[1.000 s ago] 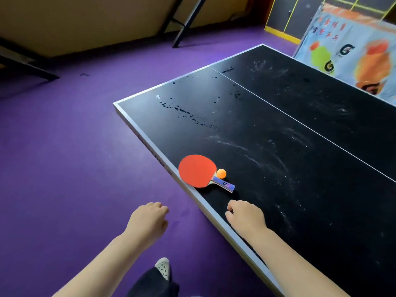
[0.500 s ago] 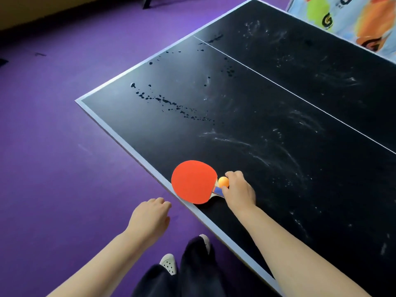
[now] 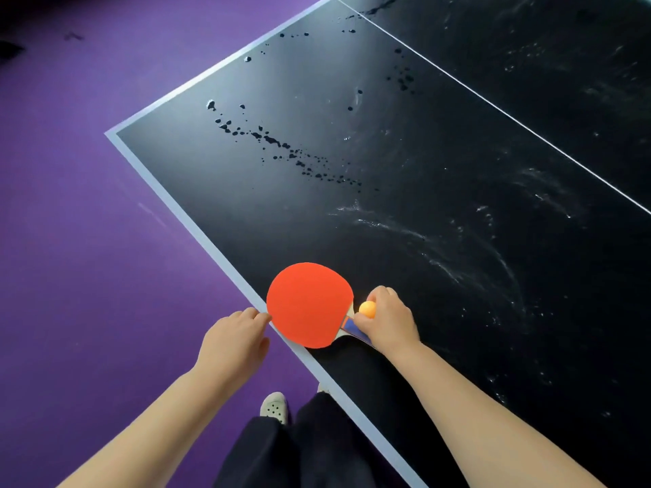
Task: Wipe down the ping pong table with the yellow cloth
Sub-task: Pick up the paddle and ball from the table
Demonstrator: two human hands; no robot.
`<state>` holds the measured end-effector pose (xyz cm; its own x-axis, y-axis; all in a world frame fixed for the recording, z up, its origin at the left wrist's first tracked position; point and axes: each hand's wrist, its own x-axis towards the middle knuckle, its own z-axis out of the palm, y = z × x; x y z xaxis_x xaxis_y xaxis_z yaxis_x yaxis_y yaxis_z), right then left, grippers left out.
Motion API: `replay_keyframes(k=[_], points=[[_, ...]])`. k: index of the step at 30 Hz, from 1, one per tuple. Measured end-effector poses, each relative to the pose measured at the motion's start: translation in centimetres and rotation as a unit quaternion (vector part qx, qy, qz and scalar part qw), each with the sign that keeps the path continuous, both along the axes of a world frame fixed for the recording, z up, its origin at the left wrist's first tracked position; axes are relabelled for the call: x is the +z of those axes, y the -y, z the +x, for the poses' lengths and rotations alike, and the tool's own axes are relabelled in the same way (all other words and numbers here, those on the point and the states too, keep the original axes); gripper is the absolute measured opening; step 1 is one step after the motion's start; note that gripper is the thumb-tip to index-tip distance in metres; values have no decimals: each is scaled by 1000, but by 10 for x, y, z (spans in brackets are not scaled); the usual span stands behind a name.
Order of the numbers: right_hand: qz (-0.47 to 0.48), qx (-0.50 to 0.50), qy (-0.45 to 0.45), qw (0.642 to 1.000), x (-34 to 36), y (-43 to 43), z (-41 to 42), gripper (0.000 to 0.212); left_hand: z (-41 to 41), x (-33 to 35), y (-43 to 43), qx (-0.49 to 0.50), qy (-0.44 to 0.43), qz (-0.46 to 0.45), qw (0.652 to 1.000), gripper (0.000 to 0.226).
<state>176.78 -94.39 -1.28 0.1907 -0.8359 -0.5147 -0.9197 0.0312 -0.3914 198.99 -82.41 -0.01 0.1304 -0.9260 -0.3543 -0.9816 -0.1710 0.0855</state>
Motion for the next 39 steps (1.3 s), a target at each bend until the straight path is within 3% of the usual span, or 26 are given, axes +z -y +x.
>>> replay_keyframes(k=[3,6,11,15,20,24,27,35,39], points=[[0,1,2,1000,0,5,-14,13,0,-2,10,25,-15,-5,1000,35],[-58,63,-39,996,-3,2,-31,10,-3,-2,23,40,-26,-16,999,42],[-174,198,-38,964,-13,-12,-43,46,-13,-2,42,92,-53,6,994,52],[-181,253,-121,943,-20,-18,-42,61,-21,-4,50,122,-77,30,989,50],[-164,241,-120,949,-20,-22,-37,60,-21,-12,51,199,-144,-21,969,40],[-175,234,-126,948,-14,-29,-32,58,-17,-12,54,206,-164,-30,964,17],[-194,219,-146,945,-4,-43,-34,56,-9,-6,54,199,-180,-52,962,14],[-259,88,-207,939,45,-132,-34,53,9,38,34,35,-226,-108,967,11],[-271,-33,-243,931,70,-192,-46,50,-18,65,21,-39,-265,-102,958,9]])
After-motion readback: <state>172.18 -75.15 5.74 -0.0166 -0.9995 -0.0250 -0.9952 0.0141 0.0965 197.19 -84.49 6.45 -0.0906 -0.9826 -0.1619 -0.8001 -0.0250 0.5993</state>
